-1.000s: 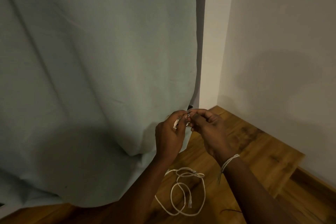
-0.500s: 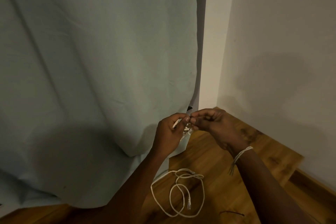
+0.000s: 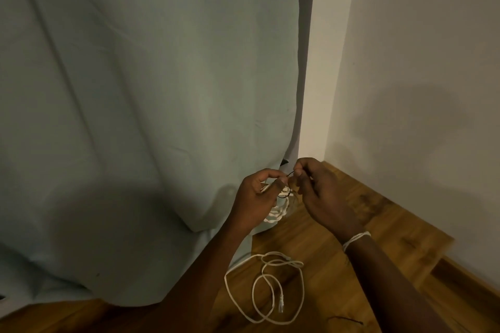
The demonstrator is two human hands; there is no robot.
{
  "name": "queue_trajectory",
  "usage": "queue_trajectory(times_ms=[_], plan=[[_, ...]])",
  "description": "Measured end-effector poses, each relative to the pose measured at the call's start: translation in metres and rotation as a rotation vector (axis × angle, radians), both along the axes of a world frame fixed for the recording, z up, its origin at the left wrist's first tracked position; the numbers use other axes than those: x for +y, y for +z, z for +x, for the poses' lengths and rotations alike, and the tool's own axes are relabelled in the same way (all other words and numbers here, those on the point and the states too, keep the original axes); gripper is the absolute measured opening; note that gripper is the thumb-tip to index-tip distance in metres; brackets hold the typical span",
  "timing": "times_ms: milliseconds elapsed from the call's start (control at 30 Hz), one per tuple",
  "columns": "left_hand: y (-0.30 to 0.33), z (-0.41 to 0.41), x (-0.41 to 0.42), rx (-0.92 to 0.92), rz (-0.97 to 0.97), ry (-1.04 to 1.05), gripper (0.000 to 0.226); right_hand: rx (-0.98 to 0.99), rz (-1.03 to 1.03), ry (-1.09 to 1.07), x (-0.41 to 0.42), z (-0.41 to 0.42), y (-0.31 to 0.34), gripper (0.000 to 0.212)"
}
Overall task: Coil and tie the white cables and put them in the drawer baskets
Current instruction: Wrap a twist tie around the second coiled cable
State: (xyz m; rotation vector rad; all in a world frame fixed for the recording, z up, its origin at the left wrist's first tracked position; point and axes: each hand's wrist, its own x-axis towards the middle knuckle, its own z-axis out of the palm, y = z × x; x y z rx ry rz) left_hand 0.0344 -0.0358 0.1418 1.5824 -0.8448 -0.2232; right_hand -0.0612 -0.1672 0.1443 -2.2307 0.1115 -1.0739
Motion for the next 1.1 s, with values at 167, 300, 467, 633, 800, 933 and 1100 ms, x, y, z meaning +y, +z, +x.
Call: queue_trajectory(times_ms=[167,300,467,633,800,933,1100], plan=[[-0.007,-0.002,0.001,0.028,0.047,-0.01,0.012,-0.037,0.257,0.048,0.0,-0.003,0.013,0.019],[-0.005,-0.01,0.0,-0.019,0.036,-0.049,0.012,-0.071,0.689,0.187,0.006,0.0,0.019,0.026],[-0.003,-0.014,0.0,-0.085,0.015,-0.053,0.013,-0.069,0.709,0.146,0.006,-0.001,0.025,0.03],[-0.004,-0.014,0.001,-0.09,-0.046,-0.065,0.012,-0.076,0.572,0.052,0.006,-0.004,0.035,0.034],[-0.018,-0.009,0.002,-0.163,-0.019,-0.116,0.017,-0.019,0.509,0.001,0.007,-0.008,0.035,0.037],[-0.018,-0.011,0.001,-0.24,0.057,-0.114,0.009,0.049,0.491,-0.015,0.011,-0.01,0.03,0.031],[-0.013,-0.013,-0.007,-0.293,0.253,-0.069,0.028,0.147,0.648,0.059,0.015,-0.011,0.034,0.024]])
